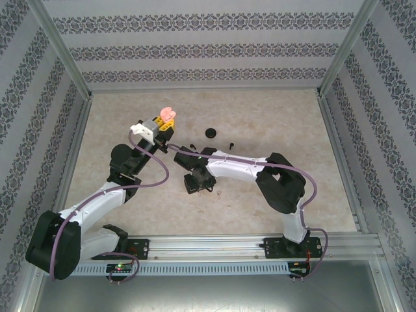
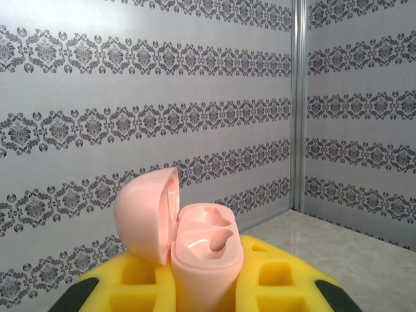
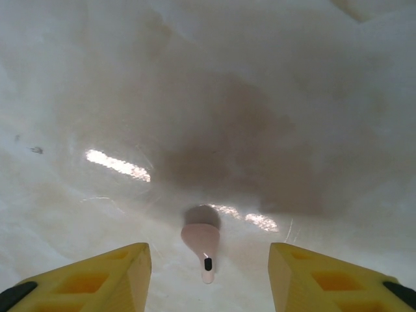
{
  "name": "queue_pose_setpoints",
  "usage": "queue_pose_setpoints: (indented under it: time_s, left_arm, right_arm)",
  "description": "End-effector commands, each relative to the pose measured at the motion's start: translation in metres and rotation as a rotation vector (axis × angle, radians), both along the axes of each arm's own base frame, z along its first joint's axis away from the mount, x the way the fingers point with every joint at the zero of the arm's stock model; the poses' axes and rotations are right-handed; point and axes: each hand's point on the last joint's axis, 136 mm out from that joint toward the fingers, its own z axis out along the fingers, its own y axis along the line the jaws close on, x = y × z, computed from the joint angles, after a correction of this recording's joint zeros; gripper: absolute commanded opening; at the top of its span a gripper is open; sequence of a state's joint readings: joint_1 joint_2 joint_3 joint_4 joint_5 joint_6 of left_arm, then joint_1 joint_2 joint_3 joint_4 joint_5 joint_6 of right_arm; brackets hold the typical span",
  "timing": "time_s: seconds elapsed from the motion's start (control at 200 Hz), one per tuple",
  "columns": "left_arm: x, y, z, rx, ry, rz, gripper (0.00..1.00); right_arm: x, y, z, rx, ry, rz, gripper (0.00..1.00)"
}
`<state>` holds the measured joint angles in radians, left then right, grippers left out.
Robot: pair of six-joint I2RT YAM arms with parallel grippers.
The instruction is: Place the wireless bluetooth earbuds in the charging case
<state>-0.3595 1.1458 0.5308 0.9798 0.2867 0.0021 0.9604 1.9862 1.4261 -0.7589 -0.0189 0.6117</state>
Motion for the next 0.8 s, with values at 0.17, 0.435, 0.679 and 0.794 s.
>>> queue_pose_setpoints:
  time_s: [0.17, 0.435, 0.679, 0.794]
  left_arm:
    - [-0.003, 0.006, 0.026, -0.052, -0.070, 0.004, 0.00]
    - [-0.003, 0.007, 0.024, -0.051, -0.062, 0.005, 0.00]
    - [-0.003, 0.007, 0.024, -0.053, -0.061, 0.004, 0.00]
    - [-0.002, 0.006, 0.023, -0.053, -0.058, 0.001, 0.00]
  right_arm:
    - [-0.002, 0.000, -0.013, -0.073, 0.000, 0.036, 0.45]
    - [-0.004, 0.005, -0.020, -0.087, 0.007, 0.053, 0.43]
    - [-0.008, 0.002, -0.024, -0.128, 0.019, 0.000, 0.44]
    - [-0.010, -0.004, -0.028, -0.148, 0.026, -0.080, 0.44]
